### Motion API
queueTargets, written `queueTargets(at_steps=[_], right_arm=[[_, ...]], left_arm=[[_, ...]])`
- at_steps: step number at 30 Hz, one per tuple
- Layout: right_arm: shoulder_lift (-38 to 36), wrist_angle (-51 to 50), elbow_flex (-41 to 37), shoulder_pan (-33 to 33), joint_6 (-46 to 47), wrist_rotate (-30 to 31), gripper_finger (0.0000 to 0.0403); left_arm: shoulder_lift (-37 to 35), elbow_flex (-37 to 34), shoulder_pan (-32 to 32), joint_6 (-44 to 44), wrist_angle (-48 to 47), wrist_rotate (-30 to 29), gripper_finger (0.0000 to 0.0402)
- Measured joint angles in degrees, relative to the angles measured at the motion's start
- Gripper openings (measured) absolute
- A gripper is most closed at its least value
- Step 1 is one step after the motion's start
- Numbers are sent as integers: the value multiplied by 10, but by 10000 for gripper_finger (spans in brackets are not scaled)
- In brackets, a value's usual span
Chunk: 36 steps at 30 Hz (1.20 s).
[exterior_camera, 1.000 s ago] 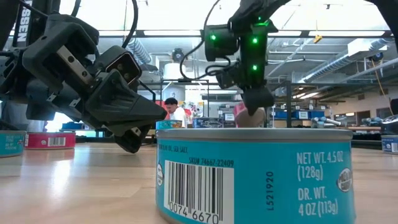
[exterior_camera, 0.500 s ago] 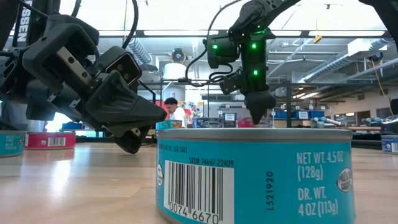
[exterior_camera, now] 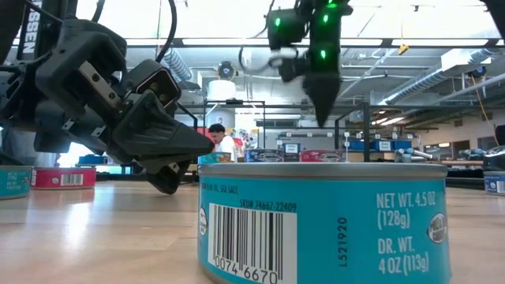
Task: Stack canned seafood by type on shelf
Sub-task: Put the center red tuna can on the shelf aligned with the red tuna can
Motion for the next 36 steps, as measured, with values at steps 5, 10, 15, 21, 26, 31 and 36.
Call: queueTargets(at_steps=[5, 10, 15, 21, 26, 31, 36], right_arm=[[-34, 97, -25, -37, 22, -105, 68], [-34, 179, -64, -72, 27, -175, 17], [-33, 230, -97, -104, 62, -204, 6], [-33, 245, -120, -125, 68, -204, 7], [-33, 250, -148, -135, 60, -205, 4], [-33, 254, -154, -140, 60, -201, 4], [-33, 252, -155, -152, 80, -198, 3]], left_arm=[[0, 0, 10, 11, 3, 0, 1], [0, 0, 13, 11, 3, 0, 1], [0, 0, 13, 9, 3, 0, 1], [0, 0, 13, 9, 2, 0, 1], [0, 0, 13, 8, 2, 0, 1], [0, 0, 13, 8, 2, -3, 1], [0, 0, 13, 8, -4, -4, 1]])
